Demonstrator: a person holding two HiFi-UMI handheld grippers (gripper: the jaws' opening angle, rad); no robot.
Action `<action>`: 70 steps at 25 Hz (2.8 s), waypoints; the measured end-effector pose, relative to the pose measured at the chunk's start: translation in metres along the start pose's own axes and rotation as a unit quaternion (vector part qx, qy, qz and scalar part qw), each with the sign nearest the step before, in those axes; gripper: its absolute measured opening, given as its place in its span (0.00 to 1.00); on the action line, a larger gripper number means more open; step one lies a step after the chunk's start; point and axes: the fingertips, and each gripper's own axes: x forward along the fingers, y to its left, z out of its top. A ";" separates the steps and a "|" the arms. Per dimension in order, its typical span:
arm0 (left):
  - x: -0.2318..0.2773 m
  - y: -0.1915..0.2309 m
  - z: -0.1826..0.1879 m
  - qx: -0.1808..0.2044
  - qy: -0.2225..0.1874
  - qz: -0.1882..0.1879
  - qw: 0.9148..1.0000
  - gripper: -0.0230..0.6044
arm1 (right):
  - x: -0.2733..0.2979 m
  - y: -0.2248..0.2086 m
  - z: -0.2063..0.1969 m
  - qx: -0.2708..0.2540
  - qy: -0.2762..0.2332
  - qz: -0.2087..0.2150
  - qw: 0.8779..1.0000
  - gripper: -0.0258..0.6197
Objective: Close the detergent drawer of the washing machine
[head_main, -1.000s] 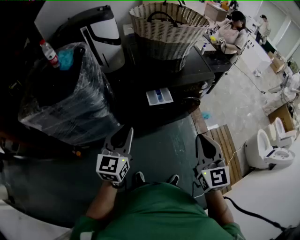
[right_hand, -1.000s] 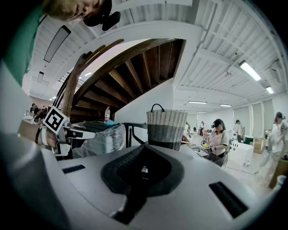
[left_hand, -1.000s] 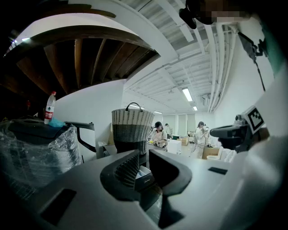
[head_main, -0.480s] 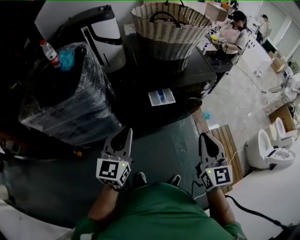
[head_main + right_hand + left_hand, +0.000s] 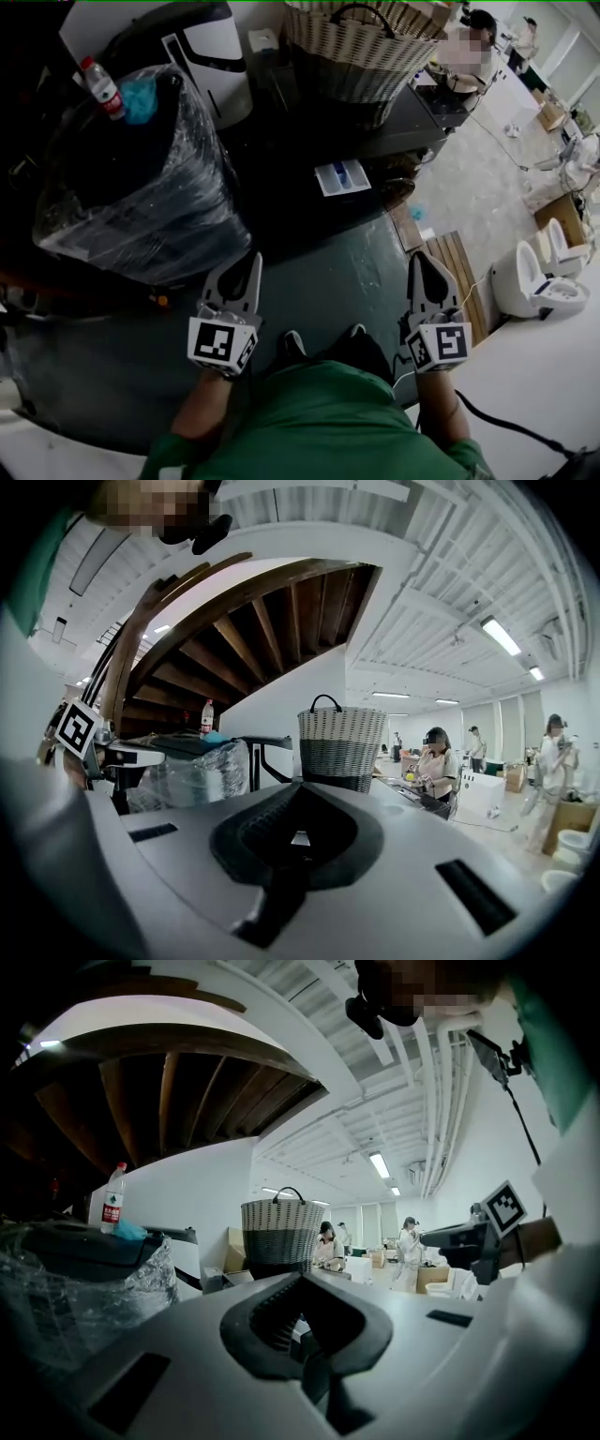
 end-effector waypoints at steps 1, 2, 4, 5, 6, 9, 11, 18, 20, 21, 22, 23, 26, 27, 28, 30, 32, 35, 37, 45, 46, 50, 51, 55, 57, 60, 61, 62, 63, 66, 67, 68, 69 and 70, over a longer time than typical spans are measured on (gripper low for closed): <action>0.001 0.002 -0.004 -0.005 0.003 -0.003 1.000 0.07 | 0.000 0.001 -0.001 -0.001 0.003 -0.005 1.000 0.07; 0.002 0.003 -0.007 -0.010 0.005 -0.006 1.000 0.07 | -0.001 0.000 -0.002 -0.001 0.006 -0.010 1.000 0.07; 0.007 0.004 -0.013 -0.022 0.009 -0.013 1.000 0.07 | -0.001 -0.001 -0.005 -0.001 0.010 -0.019 1.000 0.07; 0.010 0.003 -0.016 -0.026 0.011 -0.016 0.999 0.07 | 0.000 -0.003 -0.006 0.000 0.011 -0.020 1.000 0.07; 0.013 0.003 -0.018 -0.030 0.013 -0.018 0.999 0.07 | 0.002 -0.004 -0.007 0.002 0.011 -0.020 1.000 0.07; 0.025 -0.001 -0.019 -0.035 0.018 -0.017 0.999 0.07 | 0.012 -0.010 -0.010 0.006 0.008 -0.010 1.000 0.07; 0.034 0.000 -0.018 -0.030 0.020 -0.011 0.999 0.07 | 0.023 -0.016 -0.014 0.008 0.009 -0.002 1.000 0.07; 0.082 0.007 -0.012 -0.023 0.033 0.022 0.999 0.07 | 0.074 -0.040 -0.019 0.022 0.002 0.041 0.999 0.07; 0.103 0.003 -0.011 -0.021 0.037 0.030 0.999 0.07 | 0.091 -0.055 -0.020 0.024 0.003 0.053 0.998 0.07; 0.114 0.000 -0.010 -0.021 0.039 0.034 0.998 0.07 | 0.099 -0.064 -0.020 0.024 0.003 0.058 0.998 0.07; 0.126 -0.003 -0.009 -0.022 0.040 0.037 0.998 0.07 | 0.107 -0.073 -0.019 0.025 0.004 0.063 0.998 0.07; 0.137 -0.007 -0.008 -0.023 0.041 0.039 0.998 0.07 | 0.116 -0.082 -0.019 0.025 0.004 0.067 0.997 0.07; 0.166 -0.017 -0.006 -0.028 0.047 0.045 0.997 0.07 | 0.140 -0.107 -0.018 0.028 0.004 0.079 0.997 0.07; 0.174 -0.020 -0.007 -0.030 0.051 0.048 0.997 0.07 | 0.147 -0.113 -0.019 0.029 0.004 0.083 0.996 0.07; 0.181 -0.023 -0.009 -0.031 0.057 0.052 0.997 0.07 | 0.153 -0.118 -0.020 0.031 0.005 0.089 0.996 0.07; 0.191 -0.027 -0.015 -0.031 0.072 0.059 0.995 0.07 | 0.164 -0.126 -0.027 0.031 0.007 0.103 0.994 0.07; 0.197 -0.030 -0.022 -0.031 0.088 0.066 0.993 0.07 | 0.173 -0.130 -0.035 0.033 0.013 0.115 0.993 0.07; 0.204 -0.031 -0.036 -0.033 0.114 0.075 0.990 0.07 | 0.187 -0.131 -0.047 0.043 0.025 0.127 0.991 0.07; 0.210 -0.029 -0.047 -0.035 0.126 0.082 0.988 0.07 | 0.194 -0.128 -0.058 0.046 0.033 0.135 0.989 0.07; 0.238 -0.020 -0.096 -0.050 0.177 0.072 0.980 0.07 | 0.225 -0.113 -0.106 0.033 0.097 0.151 0.983 0.07; 0.241 -0.019 -0.105 -0.053 0.184 0.068 0.979 0.07 | 0.228 -0.110 -0.112 0.030 0.106 0.151 0.982 0.07; 0.257 -0.015 -0.137 -0.061 0.214 0.035 0.974 0.07 | 0.238 -0.097 -0.141 0.020 0.148 0.144 0.978 0.07; 0.261 -0.015 -0.144 -0.064 0.219 0.023 0.973 0.07 | 0.239 -0.093 -0.149 0.019 0.161 0.141 0.977 0.07; 0.275 -0.008 -0.165 -0.068 0.240 -0.023 0.968 0.07 | 0.243 -0.077 -0.180 0.021 0.210 0.126 0.969 0.07; 0.279 -0.003 -0.172 -0.071 0.249 -0.045 0.965 0.07 | 0.246 -0.071 -0.192 0.026 0.228 0.114 0.967 0.07; 0.286 0.005 -0.181 -0.076 0.253 -0.073 0.962 0.07 | 0.251 -0.067 -0.207 0.030 0.250 0.092 0.963 0.07; 0.289 0.008 -0.185 -0.076 0.255 -0.079 0.961 0.07 | 0.255 -0.067 -0.212 0.032 0.255 0.086 0.962 0.07; 0.291 0.012 -0.188 -0.074 0.258 -0.085 0.960 0.07 | 0.258 -0.066 -0.219 0.033 0.262 0.082 0.961 0.07; 0.292 0.015 -0.191 -0.070 0.263 -0.089 0.958 0.07 | 0.260 -0.064 -0.227 0.035 0.270 0.079 0.959 0.07; 0.293 0.021 -0.196 -0.063 0.279 -0.095 0.953 0.07 | 0.263 -0.059 -0.255 0.048 0.298 0.075 0.950 0.07; 0.292 0.022 -0.197 -0.063 0.283 -0.093 0.952 0.07 | 0.264 -0.058 -0.264 0.056 0.306 0.075 0.947 0.07; 0.292 0.023 -0.199 -0.063 0.286 -0.090 0.952 0.07 | 0.265 -0.057 -0.273 0.063 0.313 0.076 0.945 0.07; 0.292 0.025 -0.201 -0.064 0.287 -0.084 0.952 0.07 | 0.267 -0.056 -0.280 0.070 0.318 0.078 0.942 0.07; 0.293 0.026 -0.202 -0.066 0.289 -0.076 0.952 0.07 | 0.269 -0.056 -0.287 0.076 0.323 0.079 0.940 0.07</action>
